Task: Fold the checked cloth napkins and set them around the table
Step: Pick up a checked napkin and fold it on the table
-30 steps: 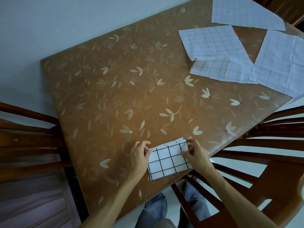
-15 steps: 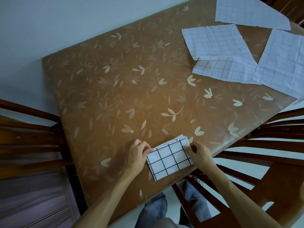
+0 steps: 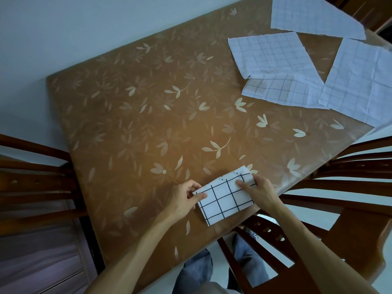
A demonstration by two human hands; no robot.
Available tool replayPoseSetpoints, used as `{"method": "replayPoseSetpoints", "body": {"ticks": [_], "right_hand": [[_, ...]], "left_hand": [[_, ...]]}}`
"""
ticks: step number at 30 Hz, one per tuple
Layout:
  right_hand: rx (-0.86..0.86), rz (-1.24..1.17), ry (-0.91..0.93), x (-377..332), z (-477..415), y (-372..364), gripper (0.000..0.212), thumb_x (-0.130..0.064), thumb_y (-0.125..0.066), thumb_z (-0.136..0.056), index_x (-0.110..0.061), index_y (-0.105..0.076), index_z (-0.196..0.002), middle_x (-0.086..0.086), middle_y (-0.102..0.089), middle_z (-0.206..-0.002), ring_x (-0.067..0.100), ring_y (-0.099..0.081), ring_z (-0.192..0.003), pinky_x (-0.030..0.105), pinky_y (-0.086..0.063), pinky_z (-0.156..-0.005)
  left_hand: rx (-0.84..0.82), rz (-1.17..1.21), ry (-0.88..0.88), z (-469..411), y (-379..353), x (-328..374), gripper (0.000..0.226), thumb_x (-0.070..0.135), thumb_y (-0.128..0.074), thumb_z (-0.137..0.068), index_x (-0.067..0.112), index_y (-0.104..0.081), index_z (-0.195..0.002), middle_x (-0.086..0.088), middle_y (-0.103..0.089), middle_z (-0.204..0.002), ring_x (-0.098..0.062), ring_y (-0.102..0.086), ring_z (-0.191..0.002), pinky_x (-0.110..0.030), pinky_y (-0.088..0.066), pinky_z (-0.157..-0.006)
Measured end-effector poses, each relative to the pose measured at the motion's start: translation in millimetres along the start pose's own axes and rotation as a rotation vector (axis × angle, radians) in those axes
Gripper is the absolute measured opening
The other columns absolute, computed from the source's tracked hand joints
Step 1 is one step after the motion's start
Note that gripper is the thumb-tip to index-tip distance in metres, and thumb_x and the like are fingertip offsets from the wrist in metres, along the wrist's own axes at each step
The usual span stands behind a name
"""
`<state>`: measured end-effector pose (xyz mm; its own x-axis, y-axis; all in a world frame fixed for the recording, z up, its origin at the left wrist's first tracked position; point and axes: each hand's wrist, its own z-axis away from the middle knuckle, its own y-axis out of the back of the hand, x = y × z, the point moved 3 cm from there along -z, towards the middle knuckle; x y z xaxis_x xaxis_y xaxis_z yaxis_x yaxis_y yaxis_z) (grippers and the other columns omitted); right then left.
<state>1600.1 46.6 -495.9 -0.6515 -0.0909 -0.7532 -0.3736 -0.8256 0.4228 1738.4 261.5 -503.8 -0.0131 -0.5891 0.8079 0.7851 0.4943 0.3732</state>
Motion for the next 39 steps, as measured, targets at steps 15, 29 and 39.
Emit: {"method": "replayPoseSetpoints", "body": {"ticks": [15,29,39], "right_hand": [[0.323,0.283,0.4,13.0,-25.3,109.7,0.032,0.019,-0.062,-0.072,-0.011,-0.073,-0.073,-0.003,-0.063,-0.097,0.009,-0.056,-0.084,0.01,-0.042,-0.069],[0.122,0.804,0.575,26.9,-24.7,46.8,0.062,0.006,-0.051,-0.081,-0.011,-0.046,-0.141,0.008,-0.031,-0.157,0.024,-0.026,-0.146,0.041,-0.029,-0.113],[-0.063,1.02,0.578,59.5,-51.4,22.2,0.062,-0.045,-0.018,-0.103,-0.014,-0.012,-0.156,0.004,-0.003,-0.164,0.018,-0.002,-0.151,0.042,-0.014,-0.119]], "left_hand": [[0.339,-0.736,-0.929,-19.1,-77.9,67.1,0.012,0.012,-0.074,-0.085,0.012,-0.065,-0.078,0.0,-0.058,-0.089,-0.018,-0.054,-0.081,-0.027,-0.048,-0.071],[0.06,-0.748,-0.664,-25.5,-128.5,55.9,0.03,0.043,-0.049,-0.099,0.017,-0.062,-0.091,-0.002,-0.055,-0.117,-0.017,-0.048,-0.114,-0.032,-0.041,-0.101],[0.103,-1.016,-0.331,-42.0,-147.6,37.6,0.068,0.045,-0.026,-0.103,0.01,-0.006,-0.158,-0.01,0.008,-0.166,-0.022,0.011,-0.153,-0.046,-0.008,-0.124]]}}
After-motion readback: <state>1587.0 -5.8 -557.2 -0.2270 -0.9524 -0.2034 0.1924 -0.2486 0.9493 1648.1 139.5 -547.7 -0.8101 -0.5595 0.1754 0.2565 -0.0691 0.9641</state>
